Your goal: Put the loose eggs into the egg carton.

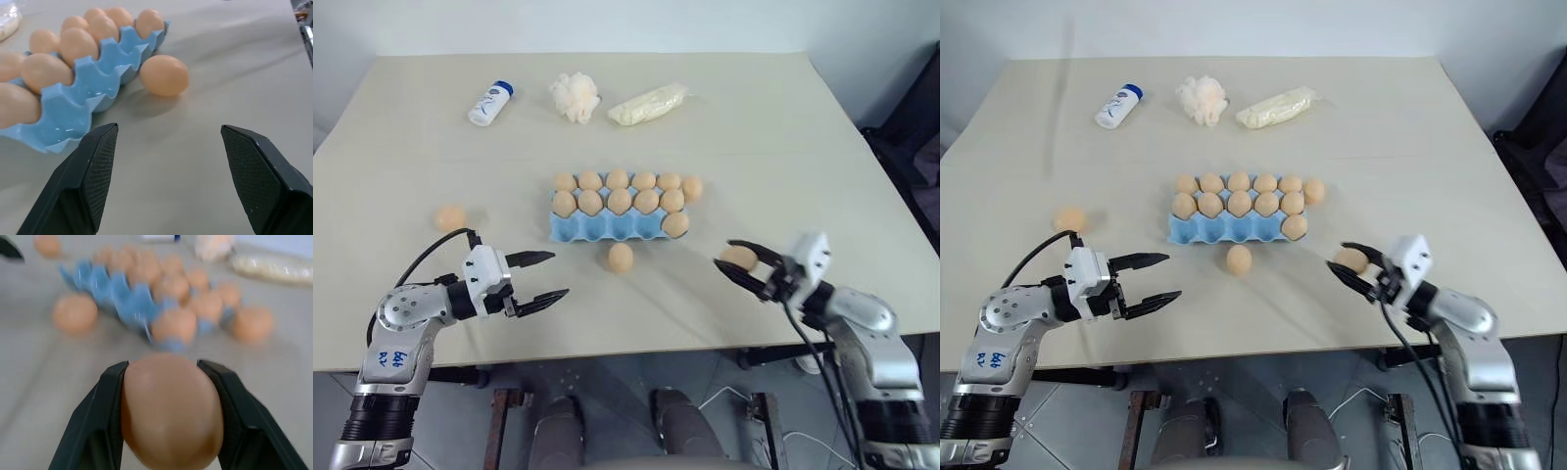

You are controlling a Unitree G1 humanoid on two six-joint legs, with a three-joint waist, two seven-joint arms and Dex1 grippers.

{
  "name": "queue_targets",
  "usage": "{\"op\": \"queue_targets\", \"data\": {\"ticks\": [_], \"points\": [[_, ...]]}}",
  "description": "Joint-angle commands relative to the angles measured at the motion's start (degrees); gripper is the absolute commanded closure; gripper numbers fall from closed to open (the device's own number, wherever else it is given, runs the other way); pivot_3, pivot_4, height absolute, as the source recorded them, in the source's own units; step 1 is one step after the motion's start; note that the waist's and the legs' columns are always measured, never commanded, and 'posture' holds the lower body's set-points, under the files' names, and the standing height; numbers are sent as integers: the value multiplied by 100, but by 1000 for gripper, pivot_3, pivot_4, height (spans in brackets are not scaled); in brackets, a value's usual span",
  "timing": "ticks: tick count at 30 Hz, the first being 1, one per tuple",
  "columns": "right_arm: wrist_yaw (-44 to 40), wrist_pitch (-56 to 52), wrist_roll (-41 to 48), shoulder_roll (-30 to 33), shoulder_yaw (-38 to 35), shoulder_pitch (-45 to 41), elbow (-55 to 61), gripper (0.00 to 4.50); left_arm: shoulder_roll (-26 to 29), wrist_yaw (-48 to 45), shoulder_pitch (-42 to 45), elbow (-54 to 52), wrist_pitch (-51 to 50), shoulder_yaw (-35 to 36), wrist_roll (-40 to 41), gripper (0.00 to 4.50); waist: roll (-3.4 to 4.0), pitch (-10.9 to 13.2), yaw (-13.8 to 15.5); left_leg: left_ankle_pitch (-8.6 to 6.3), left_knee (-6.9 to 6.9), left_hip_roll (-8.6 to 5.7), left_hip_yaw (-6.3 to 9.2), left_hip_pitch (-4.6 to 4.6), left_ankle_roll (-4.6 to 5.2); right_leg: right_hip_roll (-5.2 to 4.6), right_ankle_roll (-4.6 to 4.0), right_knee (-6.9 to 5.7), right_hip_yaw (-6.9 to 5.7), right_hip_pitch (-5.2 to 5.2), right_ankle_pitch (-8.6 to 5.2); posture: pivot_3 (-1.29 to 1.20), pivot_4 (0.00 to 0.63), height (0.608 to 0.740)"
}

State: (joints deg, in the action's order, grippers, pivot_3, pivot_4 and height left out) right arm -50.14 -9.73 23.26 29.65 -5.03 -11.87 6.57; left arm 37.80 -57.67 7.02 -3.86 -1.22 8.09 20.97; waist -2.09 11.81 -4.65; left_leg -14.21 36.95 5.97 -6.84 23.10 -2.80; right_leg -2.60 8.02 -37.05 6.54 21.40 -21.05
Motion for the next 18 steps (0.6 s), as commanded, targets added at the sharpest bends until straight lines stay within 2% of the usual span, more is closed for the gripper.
{"op": "queue_targets", "data": {"ticks": [1, 6, 10, 12, 13, 16, 18], "points": [[330, -326, -169, -407, 471, -802, -160, 2579, -12, 104, -110, -190, 17, 94, 56, 933, 0, 0, -9, 0, -1, 0, -1, 0, 0, 0, 0, 2, 0, 1, 0, 0, 150, 740], [558, -162, -714, -904, 961, -1796, -1172, 2579, -60, 245, -242, -364, -22, 92, 36, 933, 0, 0, -7, 0, -7, 2, -7, 9, -4, 1, -1, 4, -2, 15, -1, 0, 150, 740], [685, 6, -923, -1146, 1048, -2215, -1767, 2579, -31, 361, -418, -523, -68, 185, 58, 933, 0, 0, -10, -1, -5, 5, -18, 12, -16, -5, 0, 12, -19, 16, -1, 0, 150, 740], [696, 2, -912, -1256, 1043, -2317, -1885, 1925, -25, 415, -480, -565, -85, 233, 73, 933, 0, 0, -21, -3, -4, 9, -28, 12, -20, -5, 0, 14, -23, 19, -1, 0, 150, 740], [741, 50, -945, -1309, 1041, -2352, -1948, 1743, -29, 431, -499, -572, -84, 241, 73, 933, 0, 0, -25, -3, -4, 11, -29, 12, -21, -5, 0, 14, -24, 19, -1, 0, 150, 740], [796, 102, -979, -1433, 1067, -2358, -1916, 608, -43, 483, -531, -626, -96, 219, 70, 933, 0, 0, -41, -4, -3, 16, -31, 10, -21, -2, 0, 11, -25, 20, -1, 0, 150, 740], [821, 58, -932, -1455, 1020, -2299, -1724, 13, -56, 512, -531, -670, -120, 201, 79, 933, 0, 0, -40, -4, -4, 16, -30, 10, -22, -1, 0, 10, -25, 21, -1, 0, 150, 740]]}}
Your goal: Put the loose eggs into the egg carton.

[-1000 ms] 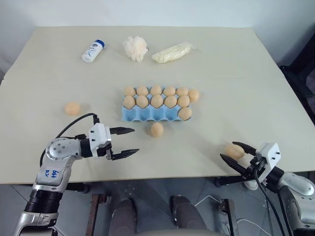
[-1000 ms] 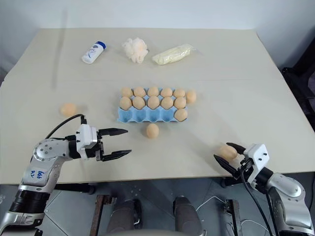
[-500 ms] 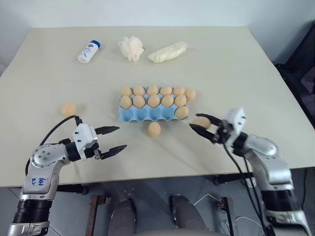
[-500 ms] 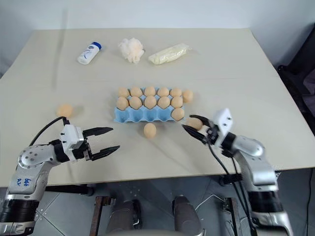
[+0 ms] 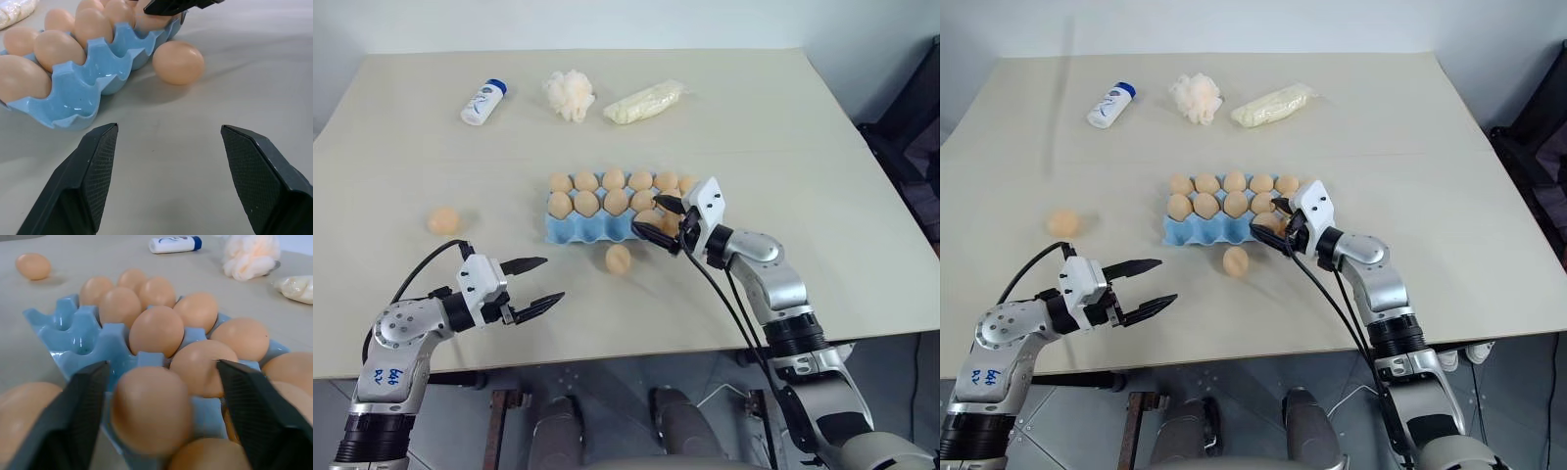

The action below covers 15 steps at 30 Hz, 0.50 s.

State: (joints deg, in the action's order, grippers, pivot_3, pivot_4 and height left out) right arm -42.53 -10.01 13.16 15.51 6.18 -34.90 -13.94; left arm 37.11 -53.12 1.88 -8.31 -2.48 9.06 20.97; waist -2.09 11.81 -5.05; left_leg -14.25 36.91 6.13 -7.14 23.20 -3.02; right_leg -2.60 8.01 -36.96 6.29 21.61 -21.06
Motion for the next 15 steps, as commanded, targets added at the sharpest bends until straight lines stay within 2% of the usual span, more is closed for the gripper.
{"op": "queue_targets", "data": {"ticks": [1, 8, 15], "points": [[51, 59, 113, -17, -137, 58, 477, 13, 9, 70, -12, -243, -7, 94, 82, 933, 0, 0, 3, 0, 0, 0, 0, -1, 0, 0, 0, -1, 0, 0, 0, 0, 150, 740], [-273, -131, 673, 785, -811, 1117, 2035, 13, -98, -27, 337, -140, -137, 1, 313, 933, -1, 0, 113, -7, 0, -1, 3, 6, -6, -3, 0, 12, -9, -2, 0, 0, 150, 740], [-384, 532, 656, 1767, -2149, 2806, 1978, 13, -300, -139, 1010, 35, -377, -338, 360, 933, -1, -1, 209, -10, 1, -4, 3, 4, -2, -2, 0, 28, -7, -10, 0, 0, 150, 740]]}}
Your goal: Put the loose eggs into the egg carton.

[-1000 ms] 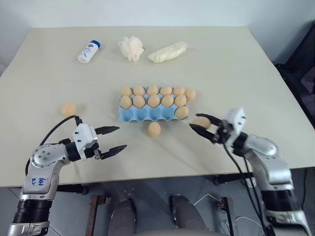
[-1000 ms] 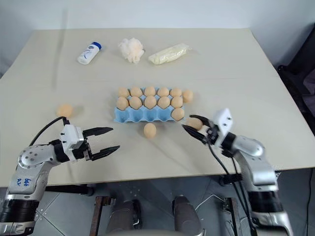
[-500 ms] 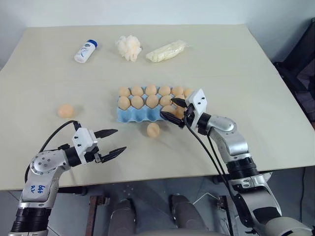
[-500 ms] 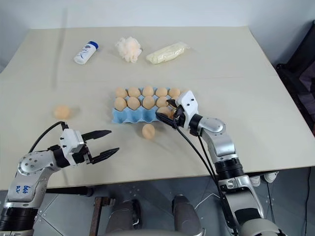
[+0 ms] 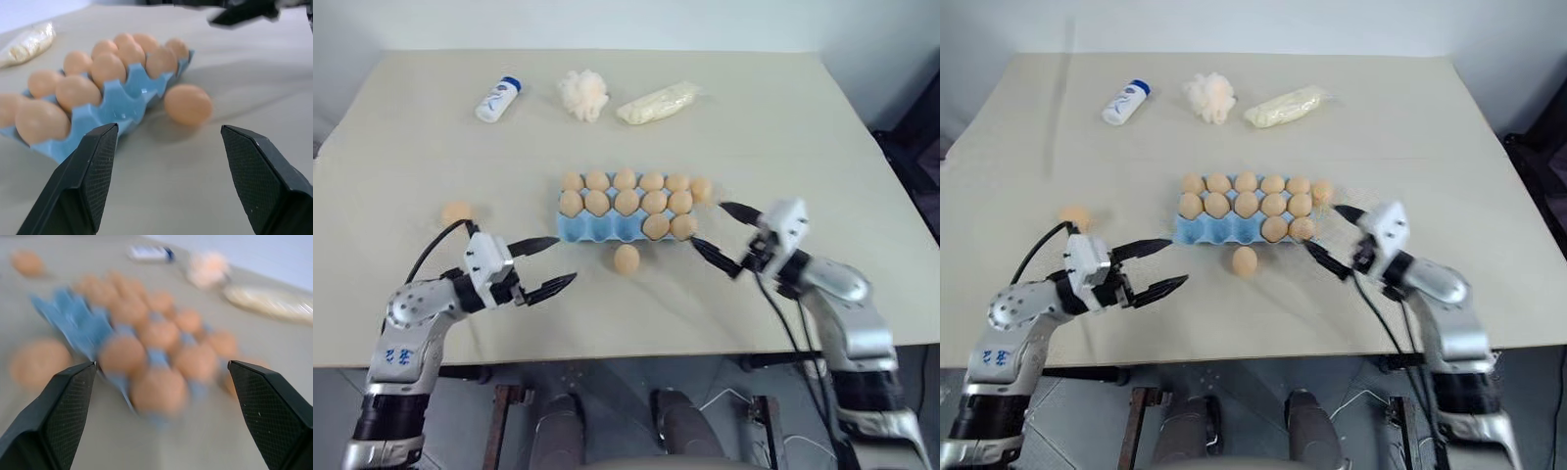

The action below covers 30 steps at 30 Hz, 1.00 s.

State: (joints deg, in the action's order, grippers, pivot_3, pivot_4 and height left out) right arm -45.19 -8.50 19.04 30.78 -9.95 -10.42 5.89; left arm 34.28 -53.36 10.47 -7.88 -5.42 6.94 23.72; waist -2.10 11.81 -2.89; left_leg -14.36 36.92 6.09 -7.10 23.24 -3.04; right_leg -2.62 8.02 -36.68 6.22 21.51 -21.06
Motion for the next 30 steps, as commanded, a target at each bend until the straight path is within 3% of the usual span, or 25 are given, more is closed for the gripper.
{"op": "queue_targets", "data": {"ticks": [1, 5, 9, 20, 23, 30], "points": [[-188, 514, 50, 322, -603, 524, -109, 13, -13, -139, 198, 11, -143, -159, 89, 933, 1, 0, -23, 0, 0, 0, -5, 0, 0, 0, 2, 7, 4, -1, 1, 0, 150, 740], [-281, 767, 124, 388, -816, 844, -426, 13, -22, -171, 418, 218, -223, -252, 15, 933, 1, 0, -153, 0, 5, 2, -15, -11, 1, 3, 11, 7, 17, -7, 6, 0, 150, 740], [-292, 793, 153, 394, -724, 497, -681, 13, -42, -177, 600, 387, -154, -282, -35, 933, 1, 0, -222, 5, 13, 0, -14, -13, 5, 3, 15, -11, 21, -6, 9, 0, 150, 740], [-649, 533, -766, 433, 609, -2309, -2836, 13, -72, 112, 403, 225, -132, -88, -21, 933, 7, 4, -214, 21, 12, -2, -16, -14, 13, 1, 14, -19, 27, 1, 23, 0, 150, 740], [-676, 852, -1117, 172, 970, -3318, -3790, 13, -79, 214, 277, 91, -154, -42, -11, 933, 13, 8, -225, 22, 11, 0, -18, -12, 10, 1, 14, -18, 26, 5, 22, 0, 150, 740], [-807, 1510, -1835, -52, 1552, -4599, -5650, 13, -100, 348, 152, -39, -162, 27, 13, 933, 16, 10, -256, 23, 9, 2, -20, -7, 7, -1, 13, -11, 20, 6, 21, 0, 150, 740]]}}
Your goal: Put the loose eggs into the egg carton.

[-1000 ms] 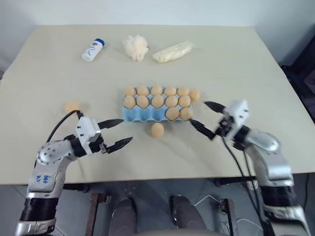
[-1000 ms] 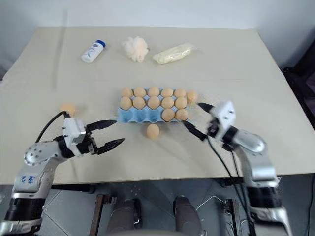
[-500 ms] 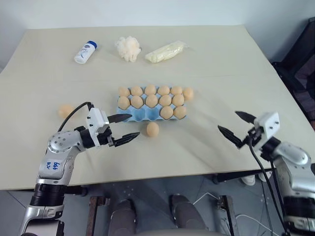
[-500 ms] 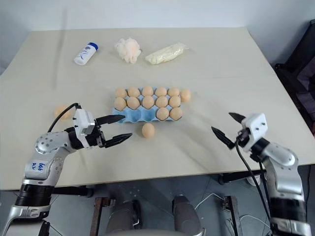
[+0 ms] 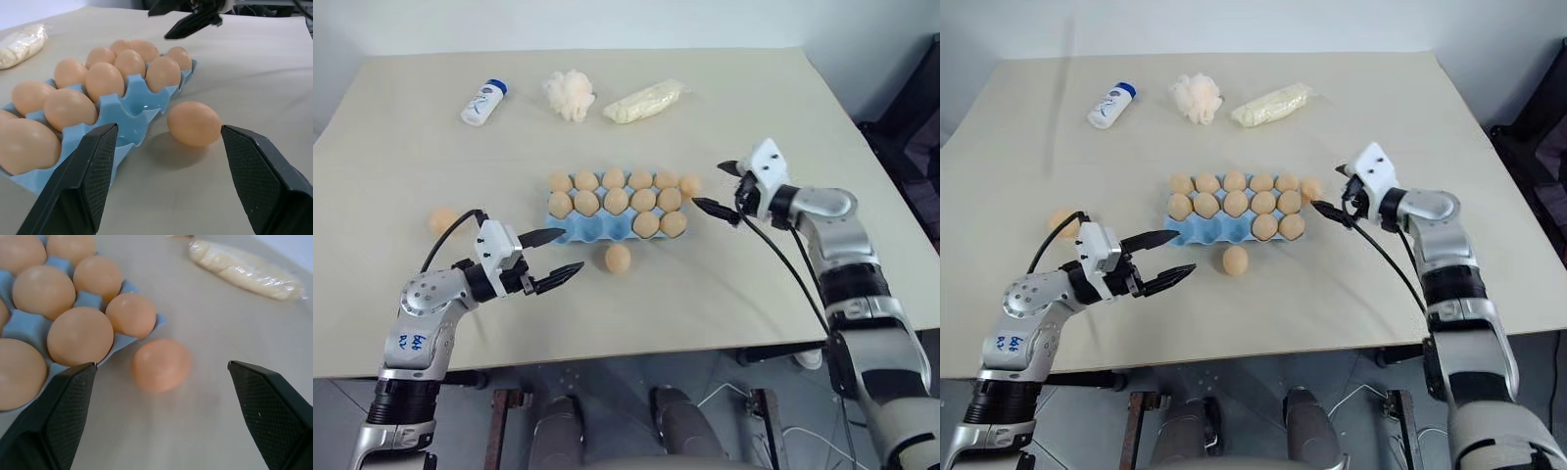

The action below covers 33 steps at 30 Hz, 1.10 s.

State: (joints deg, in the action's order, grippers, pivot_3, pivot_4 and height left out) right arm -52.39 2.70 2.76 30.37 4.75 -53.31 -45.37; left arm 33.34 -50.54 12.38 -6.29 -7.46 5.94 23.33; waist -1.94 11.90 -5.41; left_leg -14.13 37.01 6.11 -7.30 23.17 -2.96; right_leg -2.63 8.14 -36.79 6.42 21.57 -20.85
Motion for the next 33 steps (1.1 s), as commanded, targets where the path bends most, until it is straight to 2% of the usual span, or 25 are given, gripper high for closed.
{"op": "queue_targets", "data": {"ticks": [1, 5, 11, 22, 27, 33], "points": [[-135, 438, -288, -38, 140, -449, -767, 13, -10, 81, -43, -199, 43, 132, 51, 933, 1, 1, -11, 0, 1, 0, -4, 0, 0, -1, 0, 2, 0, 0, 0, 0, 150, 740], [-3, 1031, -1054, -168, 661, -1207, -2040, 13, -71, 134, -60, -220, 82, 108, 42, 933, 9, 6, -110, 1, 2, 1, -9, 0, -2, -1, 0, 0, 1, 2, 0, 0, 150, 740], [287, 1406, -1472, -393, 788, -1664, -2714, 13, -101, 160, -42, -231, 76, 105, 30, 933, 10, 6, -240, 7, 2, 4, -7, -2, -12, 1, 0, -10, 0, 4, 0, 0, 150, 740], [-2, 1113, -1158, -952, 196, -2041, -3007, 13, -56, 222, -110, -321, 52, 147, 38, 933, 13, 8, -382, 16, 4, 5, -3, -7, -19, 2, 1, -30, -2, 4, 0, 0, 150, 740], [78, 1163, -1222, -965, 118, -2022, -2999, 13, -49, 274, -153, -356, 53, 180, 29, 933, 14, 8, -405, 16, 1, 4, 1, -6, -19, 1, 1, -29, -5, 4, 0, 0, 150, 740], [-336, 1049, -1219, -940, 77, -1945, -2996, 13, -48, 268, -156, -356, 48, 177, 22, 933, 14, 9, -411, 17, 2, 4, 2, -6, -20, 2, 1, -29, -6, 4, 0, 0, 150, 740]]}}
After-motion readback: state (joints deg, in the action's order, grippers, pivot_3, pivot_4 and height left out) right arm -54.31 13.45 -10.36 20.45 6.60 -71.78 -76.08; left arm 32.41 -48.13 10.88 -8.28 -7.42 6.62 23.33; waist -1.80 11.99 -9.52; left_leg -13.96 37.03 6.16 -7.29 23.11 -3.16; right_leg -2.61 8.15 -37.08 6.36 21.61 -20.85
